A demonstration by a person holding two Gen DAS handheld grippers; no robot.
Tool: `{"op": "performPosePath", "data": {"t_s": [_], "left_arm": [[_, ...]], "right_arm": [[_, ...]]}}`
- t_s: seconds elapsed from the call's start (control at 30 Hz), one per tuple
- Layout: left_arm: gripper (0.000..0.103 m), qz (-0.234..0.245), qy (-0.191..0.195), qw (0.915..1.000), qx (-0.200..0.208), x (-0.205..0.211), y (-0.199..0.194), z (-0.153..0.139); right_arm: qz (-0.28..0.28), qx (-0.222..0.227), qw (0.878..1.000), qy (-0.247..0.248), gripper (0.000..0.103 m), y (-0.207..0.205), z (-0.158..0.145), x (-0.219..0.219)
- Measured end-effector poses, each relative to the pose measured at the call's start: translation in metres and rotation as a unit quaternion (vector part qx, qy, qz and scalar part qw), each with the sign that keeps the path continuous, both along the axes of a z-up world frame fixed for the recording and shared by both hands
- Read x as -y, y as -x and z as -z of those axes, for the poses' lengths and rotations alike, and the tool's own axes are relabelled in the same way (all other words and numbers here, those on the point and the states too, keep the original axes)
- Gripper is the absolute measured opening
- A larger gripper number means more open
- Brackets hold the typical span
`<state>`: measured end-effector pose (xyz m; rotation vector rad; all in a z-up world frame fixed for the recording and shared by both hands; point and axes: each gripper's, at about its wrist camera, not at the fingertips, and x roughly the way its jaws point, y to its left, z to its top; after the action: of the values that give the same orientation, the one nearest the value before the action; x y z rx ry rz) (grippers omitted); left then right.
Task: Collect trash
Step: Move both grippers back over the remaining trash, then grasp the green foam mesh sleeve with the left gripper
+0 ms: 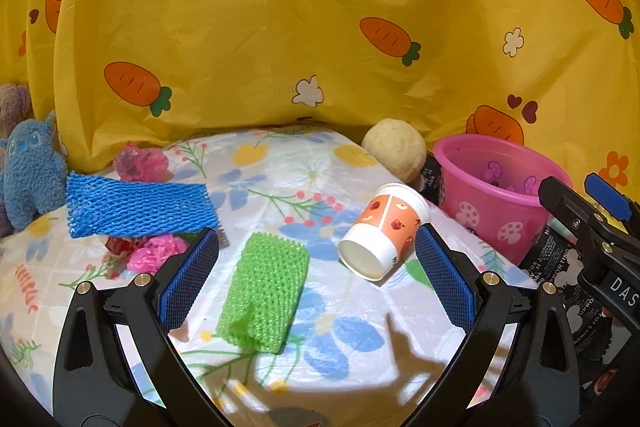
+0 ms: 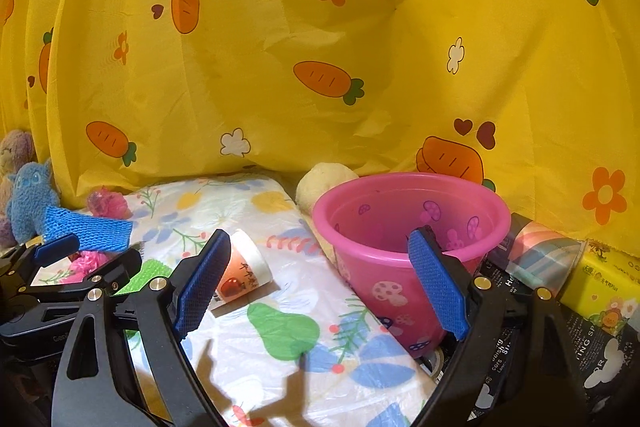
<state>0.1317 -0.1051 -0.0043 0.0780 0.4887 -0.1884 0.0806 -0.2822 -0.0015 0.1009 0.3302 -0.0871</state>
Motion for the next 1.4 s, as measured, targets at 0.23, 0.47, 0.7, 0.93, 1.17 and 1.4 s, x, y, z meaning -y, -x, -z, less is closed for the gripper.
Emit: {"op": "performPosePath", "data": {"t_s": [0.23,0.47,0.7,0.93,1.17,1.4], "left_arm": [[0.097,-0.021,0.003,0.9997,-0.007,-0.024,0.006,0.007],[0.097,-0.037,-0.001,0.9992,-0.018,-0.044,0.007,0.016],[0.097,-0.035,-0.005,0.9988,-0.034,-0.052,0.004,0.026],[0.097,-0.027,-0.005,0.9978,-0.06,-0.054,-0.007,0.037],[0.097,-0.014,0.003,0.9932,-0.116,-0.049,-0.038,0.051],[0.077,-0.004,-0.011,0.9858,-0.168,-0.04,-0.065,0.066]], "right_arm": [[-0.017,-0.005,1.0,0.002,0.087,0.001,0.004,-0.018],[-0.032,-0.01,0.999,0.005,0.087,-0.002,0.008,-0.036],[-0.041,-0.017,0.999,0.006,0.088,-0.006,0.012,-0.045],[-0.046,-0.025,0.999,0.006,0.088,-0.012,0.015,-0.049],[-0.049,-0.036,0.998,0.006,0.088,-0.021,0.02,-0.053],[-0.054,-0.046,0.997,0.008,0.088,-0.034,0.023,-0.058]]}}
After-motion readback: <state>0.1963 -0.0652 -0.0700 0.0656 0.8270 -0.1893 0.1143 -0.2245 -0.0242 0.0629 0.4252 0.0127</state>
